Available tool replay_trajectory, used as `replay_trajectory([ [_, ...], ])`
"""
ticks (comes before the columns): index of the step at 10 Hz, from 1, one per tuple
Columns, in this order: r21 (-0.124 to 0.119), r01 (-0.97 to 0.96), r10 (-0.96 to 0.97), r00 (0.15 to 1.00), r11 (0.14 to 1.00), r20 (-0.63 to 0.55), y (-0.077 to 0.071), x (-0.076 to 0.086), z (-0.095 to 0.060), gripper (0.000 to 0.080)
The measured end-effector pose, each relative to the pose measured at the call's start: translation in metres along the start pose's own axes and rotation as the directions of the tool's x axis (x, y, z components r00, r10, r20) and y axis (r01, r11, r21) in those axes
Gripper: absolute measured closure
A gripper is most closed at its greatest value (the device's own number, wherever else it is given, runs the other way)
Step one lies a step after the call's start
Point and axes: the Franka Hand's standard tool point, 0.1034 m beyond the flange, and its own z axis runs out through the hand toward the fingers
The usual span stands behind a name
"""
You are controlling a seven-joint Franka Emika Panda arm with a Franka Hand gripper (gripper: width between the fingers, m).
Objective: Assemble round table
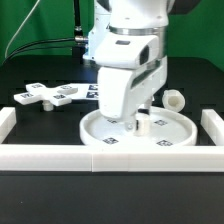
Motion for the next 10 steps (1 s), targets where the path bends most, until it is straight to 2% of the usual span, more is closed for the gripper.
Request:
replay_trajectory([
  [1, 0.002, -0.002, 0.002, 1.000, 1.000, -0.001, -0.003, 0.010, 0.000, 0.0395],
  [2, 0.011, -0.002, 0.002, 1.000, 1.000, 0.005, -0.004, 0.012, 0.000, 0.0394],
  [6, 0.017, -0.002, 0.002, 1.000, 1.000, 0.010, -0.003, 0.012, 0.000, 0.0394],
  [7, 0.017, -0.002, 0.002, 1.000, 1.000, 0.010, -0.003, 0.012, 0.000, 0.0303],
  [8, 0.016, -0.004, 0.004, 1.000, 1.000, 0.010, -0.003, 0.011, -0.001, 0.0303],
  [9, 0.008, -0.016, 0.016, 1.000, 1.000, 0.011, -0.001, 0.008, -0.009, 0.0183],
  [10, 0.002, -0.027, 0.027, 1.000, 1.000, 0.011, -0.003, 0.007, -0.018, 0.0157],
])
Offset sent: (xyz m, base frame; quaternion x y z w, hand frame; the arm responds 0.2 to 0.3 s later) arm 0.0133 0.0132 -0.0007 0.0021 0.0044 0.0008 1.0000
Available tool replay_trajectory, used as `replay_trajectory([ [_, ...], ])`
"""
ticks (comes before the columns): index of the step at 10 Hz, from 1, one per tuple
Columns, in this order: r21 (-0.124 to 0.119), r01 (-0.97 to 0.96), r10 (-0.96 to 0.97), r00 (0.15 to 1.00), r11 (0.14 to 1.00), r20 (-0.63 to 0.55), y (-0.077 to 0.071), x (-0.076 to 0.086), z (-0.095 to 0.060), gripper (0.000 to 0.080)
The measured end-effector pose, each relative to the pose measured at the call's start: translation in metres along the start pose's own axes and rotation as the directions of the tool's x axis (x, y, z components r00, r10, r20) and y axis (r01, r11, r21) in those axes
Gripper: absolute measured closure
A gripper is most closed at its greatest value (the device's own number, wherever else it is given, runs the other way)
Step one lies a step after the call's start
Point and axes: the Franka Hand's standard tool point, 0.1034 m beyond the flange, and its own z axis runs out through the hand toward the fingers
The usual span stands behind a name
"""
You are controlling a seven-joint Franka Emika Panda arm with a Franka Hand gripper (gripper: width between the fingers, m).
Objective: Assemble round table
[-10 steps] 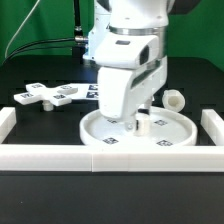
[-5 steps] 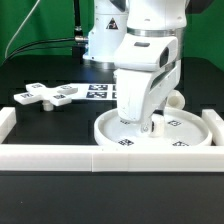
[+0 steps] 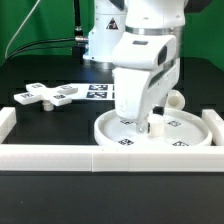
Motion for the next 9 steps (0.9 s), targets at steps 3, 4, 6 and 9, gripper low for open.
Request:
replay_trajectory([
  [3, -0.017, -0.158, 0.158, 0.987, 0.987, 0.003, -0.018, -0.014, -0.028, 0.0151],
  [4, -0.018, -0.253, 0.253, 0.968, 0.967, 0.005, -0.028, -0.017, -0.034, 0.0150],
  [6, 0.003, -0.333, 0.333, 0.942, 0.943, 0.036, -0.041, -0.016, -0.033, 0.0150],
  [9, 0.003, -0.356, 0.356, 0.934, 0.934, 0.035, -0.040, -0.016, -0.032, 0.0150],
])
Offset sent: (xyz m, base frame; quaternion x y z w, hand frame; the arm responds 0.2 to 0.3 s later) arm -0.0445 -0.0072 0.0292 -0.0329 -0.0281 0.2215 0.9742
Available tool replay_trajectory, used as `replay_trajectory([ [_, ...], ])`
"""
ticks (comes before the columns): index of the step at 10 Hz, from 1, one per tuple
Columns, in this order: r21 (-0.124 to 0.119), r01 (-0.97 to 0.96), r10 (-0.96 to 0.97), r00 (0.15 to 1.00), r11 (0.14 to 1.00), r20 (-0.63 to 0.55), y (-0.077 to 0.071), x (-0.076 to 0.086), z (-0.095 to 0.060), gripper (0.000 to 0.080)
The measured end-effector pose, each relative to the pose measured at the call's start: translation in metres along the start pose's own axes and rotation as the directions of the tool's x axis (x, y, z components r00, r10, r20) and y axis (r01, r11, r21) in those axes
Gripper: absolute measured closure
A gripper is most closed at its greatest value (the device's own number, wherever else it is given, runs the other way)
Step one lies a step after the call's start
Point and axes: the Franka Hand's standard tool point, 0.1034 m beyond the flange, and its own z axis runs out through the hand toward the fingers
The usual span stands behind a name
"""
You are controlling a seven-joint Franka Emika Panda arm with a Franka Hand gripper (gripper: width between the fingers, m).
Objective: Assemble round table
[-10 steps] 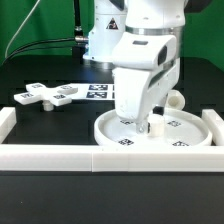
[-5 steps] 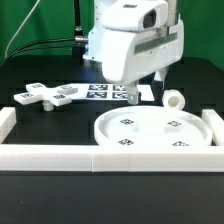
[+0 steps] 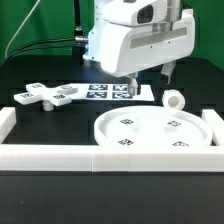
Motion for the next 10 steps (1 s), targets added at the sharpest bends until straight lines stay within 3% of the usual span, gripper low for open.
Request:
replay_trajectory([
  [2, 0.018, -0.254, 0.254, 0.967, 0.967, -0.002, -0.004, 0.000, 0.001, 0.0150],
  [5, 0.035, -0.622, 0.622, 0.783, 0.782, 0.026, -0.030, 0.005, 0.006, 0.0150],
  [6, 0.046, -0.694, 0.694, 0.720, 0.718, 0.027, -0.037, 0.009, 0.008, 0.0150],
  [8, 0.058, -0.756, 0.755, 0.655, 0.652, 0.034, -0.038, 0.010, 0.008, 0.0150],
  [10, 0.062, -0.761, 0.761, 0.648, 0.646, 0.037, -0.039, 0.011, 0.009, 0.0150],
])
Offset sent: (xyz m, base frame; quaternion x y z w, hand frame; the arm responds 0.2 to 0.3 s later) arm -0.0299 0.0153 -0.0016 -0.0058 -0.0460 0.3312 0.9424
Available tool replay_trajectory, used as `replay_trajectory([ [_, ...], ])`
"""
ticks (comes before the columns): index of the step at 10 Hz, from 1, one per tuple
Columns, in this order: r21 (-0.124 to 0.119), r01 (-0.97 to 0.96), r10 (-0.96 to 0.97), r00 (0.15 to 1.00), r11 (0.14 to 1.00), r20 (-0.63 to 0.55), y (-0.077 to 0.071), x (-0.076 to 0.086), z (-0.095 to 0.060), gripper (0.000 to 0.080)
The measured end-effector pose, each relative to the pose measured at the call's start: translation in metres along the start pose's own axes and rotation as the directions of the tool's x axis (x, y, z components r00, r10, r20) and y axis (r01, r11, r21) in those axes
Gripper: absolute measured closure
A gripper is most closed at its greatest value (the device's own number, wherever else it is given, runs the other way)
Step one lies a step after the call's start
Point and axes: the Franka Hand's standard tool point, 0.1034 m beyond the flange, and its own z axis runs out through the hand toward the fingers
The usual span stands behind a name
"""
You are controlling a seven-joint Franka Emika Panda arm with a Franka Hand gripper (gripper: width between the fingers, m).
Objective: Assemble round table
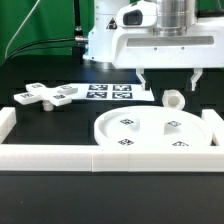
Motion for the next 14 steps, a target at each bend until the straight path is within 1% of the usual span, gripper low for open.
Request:
replay_trajectory([
  [1, 0.004, -0.006, 0.006, 1.000, 1.000, 0.004, 0.000, -0.004, 0.005, 0.0150],
  [3, 0.008, 0.006, -0.006, 1.000, 1.000, -0.001, -0.007, -0.018, 0.015, 0.0150],
  [4, -0.001, 0.014, -0.014, 0.998, 1.000, 0.063, -0.006, -0.025, 0.017, 0.0150],
  [7, -0.018, 0.024, -0.019, 0.969, 1.000, 0.246, -0.003, -0.024, 0.017, 0.0150],
  [8, -0.020, 0.022, -0.016, 0.957, 1.000, 0.289, -0.005, -0.025, 0.019, 0.0150],
  [9, -0.023, 0.023, -0.013, 0.933, 0.999, 0.360, -0.007, -0.030, 0.022, 0.0150],
  [10, -0.026, 0.028, -0.015, 0.910, 0.999, 0.415, -0.010, -0.030, 0.023, 0.0150],
  [11, -0.026, 0.031, -0.016, 0.893, 0.999, 0.451, -0.012, -0.030, 0.025, 0.0150],
  [12, -0.027, 0.040, -0.020, 0.855, 0.999, 0.519, -0.011, -0.034, 0.026, 0.0150],
  [14, -0.017, 0.060, -0.039, 0.806, 0.998, 0.591, -0.004, -0.031, 0.037, 0.0150],
])
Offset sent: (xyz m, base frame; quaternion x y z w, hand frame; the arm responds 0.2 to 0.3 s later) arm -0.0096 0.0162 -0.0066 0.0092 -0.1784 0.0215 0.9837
